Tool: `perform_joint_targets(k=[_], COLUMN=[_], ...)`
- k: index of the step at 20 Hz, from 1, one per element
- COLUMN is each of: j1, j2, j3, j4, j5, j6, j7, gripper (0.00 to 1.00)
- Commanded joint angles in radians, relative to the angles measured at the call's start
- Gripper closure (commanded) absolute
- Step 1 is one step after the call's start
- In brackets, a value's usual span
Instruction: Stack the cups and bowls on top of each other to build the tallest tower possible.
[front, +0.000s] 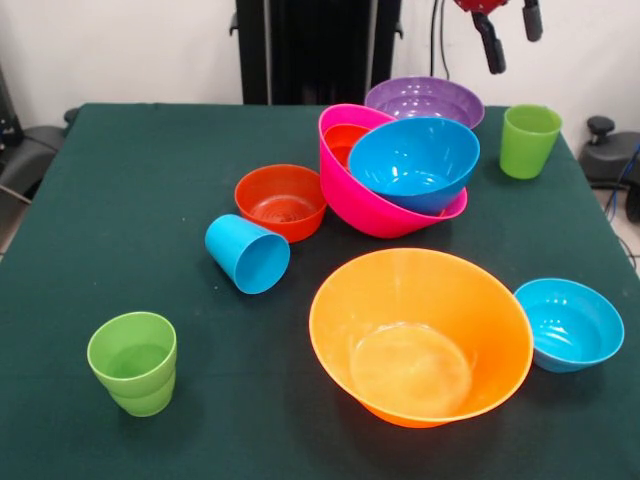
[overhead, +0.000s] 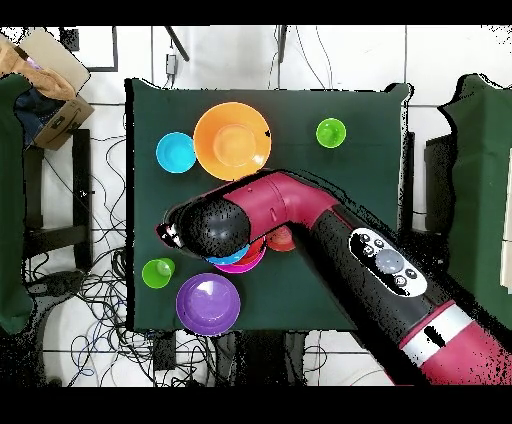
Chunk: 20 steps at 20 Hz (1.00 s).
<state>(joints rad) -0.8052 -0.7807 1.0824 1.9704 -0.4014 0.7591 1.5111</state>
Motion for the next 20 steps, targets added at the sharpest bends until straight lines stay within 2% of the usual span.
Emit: perform_joint_targets(k=[1, 3, 5, 8, 11, 14, 15, 17, 20], j1=[-0.058, -0.108, -0.175, -0.246, -0.292, -0.319, -0.318, -0.269, 0.003], j2=[0.035, 0.039, 0.058, 0.063, 0.077, 0.129, 0.145, 0.127, -0.046], j3=[0.079, 0.141, 0.231, 0.336, 0.380, 0.374, 0.357, 0.285, -0.072], j4=[0.086, 0.148, 0.218, 0.304, 0.362, 0.400, 0.401, 0.383, 0.295], j5=[-0.088, -0.074, -0.058, -0.060, -0.091, -0.158, -0.194, -0.302, -0.585], j6=[-0.059, -0.144, -0.276, -0.419, -0.487, -0.560, -0.575, -0.605, -0.721], j7=[-0.187, -0.139, -0.071, 0.002, 0.005, -0.027, -0.045, -0.072, 0.031], gripper=[0.00, 0.00, 0.00, 0.00, 0.00, 0.00, 0.00, 0.00, 0.00])
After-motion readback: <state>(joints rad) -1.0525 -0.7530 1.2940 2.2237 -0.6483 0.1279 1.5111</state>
